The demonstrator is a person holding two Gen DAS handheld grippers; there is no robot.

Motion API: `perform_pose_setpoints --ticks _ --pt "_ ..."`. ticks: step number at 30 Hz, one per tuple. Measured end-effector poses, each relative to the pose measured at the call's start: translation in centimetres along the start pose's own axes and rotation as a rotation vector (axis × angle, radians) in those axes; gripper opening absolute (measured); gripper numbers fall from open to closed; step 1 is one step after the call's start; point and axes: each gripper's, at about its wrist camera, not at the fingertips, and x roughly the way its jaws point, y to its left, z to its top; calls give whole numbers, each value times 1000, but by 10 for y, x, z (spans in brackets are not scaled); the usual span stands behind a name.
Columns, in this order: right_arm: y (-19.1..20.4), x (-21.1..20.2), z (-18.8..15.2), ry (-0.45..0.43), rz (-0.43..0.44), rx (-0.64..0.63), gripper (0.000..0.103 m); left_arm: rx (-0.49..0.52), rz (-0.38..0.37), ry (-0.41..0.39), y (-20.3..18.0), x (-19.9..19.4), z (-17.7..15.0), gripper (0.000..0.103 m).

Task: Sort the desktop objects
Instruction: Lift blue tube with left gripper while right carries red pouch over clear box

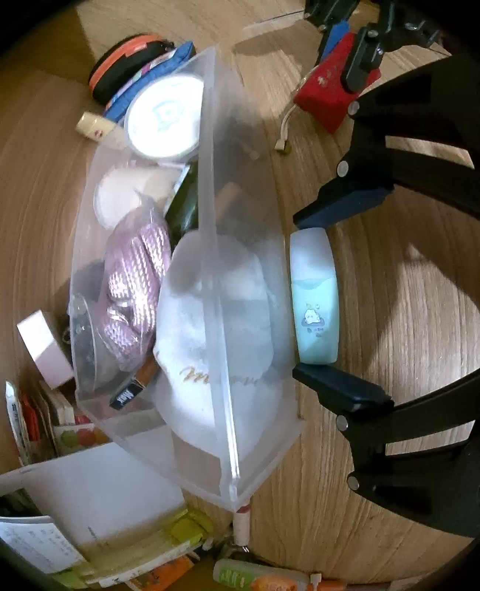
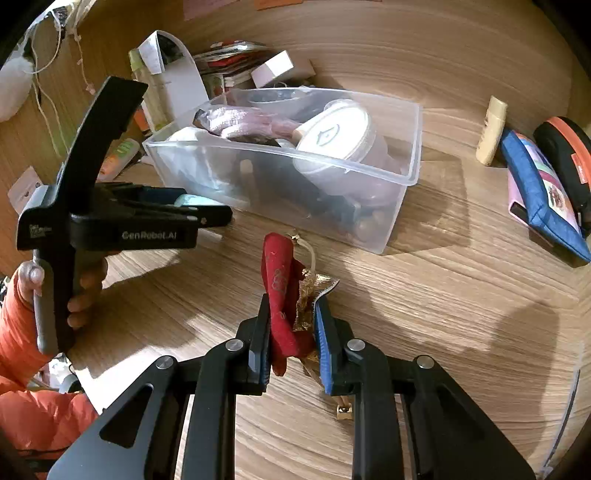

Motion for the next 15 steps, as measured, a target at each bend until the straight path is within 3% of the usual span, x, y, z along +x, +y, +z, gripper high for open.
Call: perform_pose_setpoints --ticks 5,15 --pt "2 -6 6 -24 5 6 18 20 -2 -22 0 -9 -7 73" --pt "13 -33 27 -111 26 1 18 33 -22 -164 3 -65 -10 73"
